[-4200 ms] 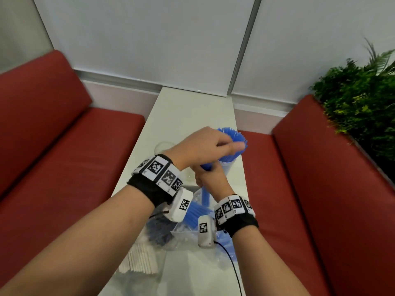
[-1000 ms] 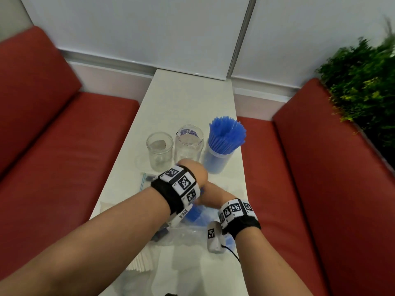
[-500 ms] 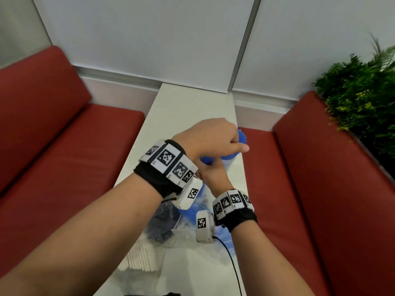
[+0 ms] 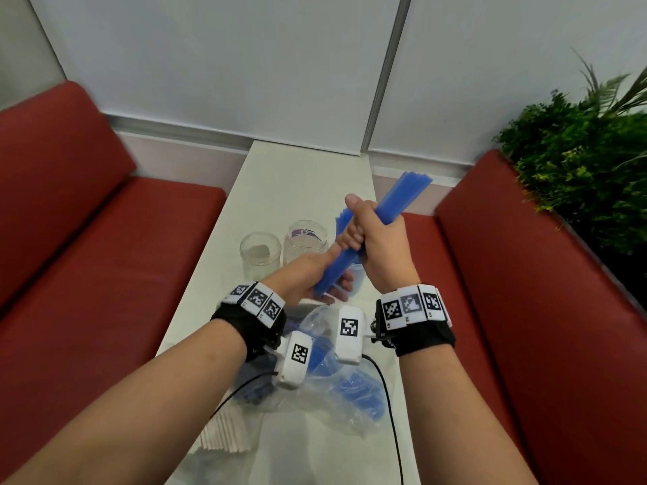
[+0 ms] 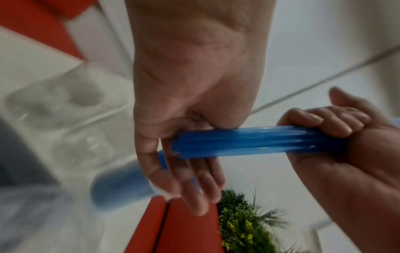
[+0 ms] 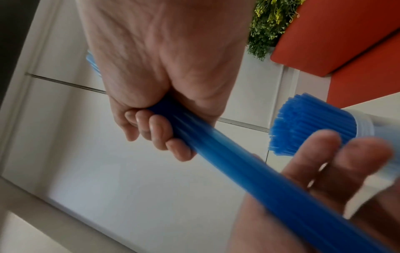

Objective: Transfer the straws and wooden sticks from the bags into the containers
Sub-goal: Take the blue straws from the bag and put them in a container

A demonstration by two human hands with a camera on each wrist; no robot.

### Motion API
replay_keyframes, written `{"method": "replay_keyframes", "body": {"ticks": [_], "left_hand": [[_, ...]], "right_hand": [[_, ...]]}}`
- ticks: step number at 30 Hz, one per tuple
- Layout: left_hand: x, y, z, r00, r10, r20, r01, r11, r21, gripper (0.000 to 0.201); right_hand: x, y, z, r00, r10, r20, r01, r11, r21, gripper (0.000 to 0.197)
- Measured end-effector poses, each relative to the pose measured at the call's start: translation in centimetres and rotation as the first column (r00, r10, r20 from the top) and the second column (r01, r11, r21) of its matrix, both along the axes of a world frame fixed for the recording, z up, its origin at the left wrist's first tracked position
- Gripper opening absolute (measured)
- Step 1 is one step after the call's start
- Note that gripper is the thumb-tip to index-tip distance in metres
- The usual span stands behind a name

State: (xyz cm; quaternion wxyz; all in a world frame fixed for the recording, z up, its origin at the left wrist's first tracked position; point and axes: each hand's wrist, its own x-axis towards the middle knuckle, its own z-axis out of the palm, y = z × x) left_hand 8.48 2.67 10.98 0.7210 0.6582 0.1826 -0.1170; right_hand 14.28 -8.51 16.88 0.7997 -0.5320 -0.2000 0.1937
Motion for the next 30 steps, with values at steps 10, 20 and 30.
{"method": "replay_keyframes", "body": {"ticks": [10,20,30], "left_hand": [[0.5,1.0,-4.0,0.99,0.022,-0.139,-0.017,0.999,0.035,0.045],[3.5,0.9,-9.5,0.989,0.126,-0.078,-0.11,0.978,0.177,0.048],[2.4,-0.2,-12.7,0.796,-0.515,-0.317,0.557,0.42,0.716,0.023]], "right_hand": [[3.8,-4.5,-2.6,0.973,0.217,0.074,-0.132,0.795,-0.593,0.02],[10.0,-6.1,1.0,0.955,-0.036,0.293,0.187,0.841,-0.508,0.006],[12.8,-3.4,-3.1,0.885,-0.343,0.316,0.46,0.753,-0.471,0.012]]}}
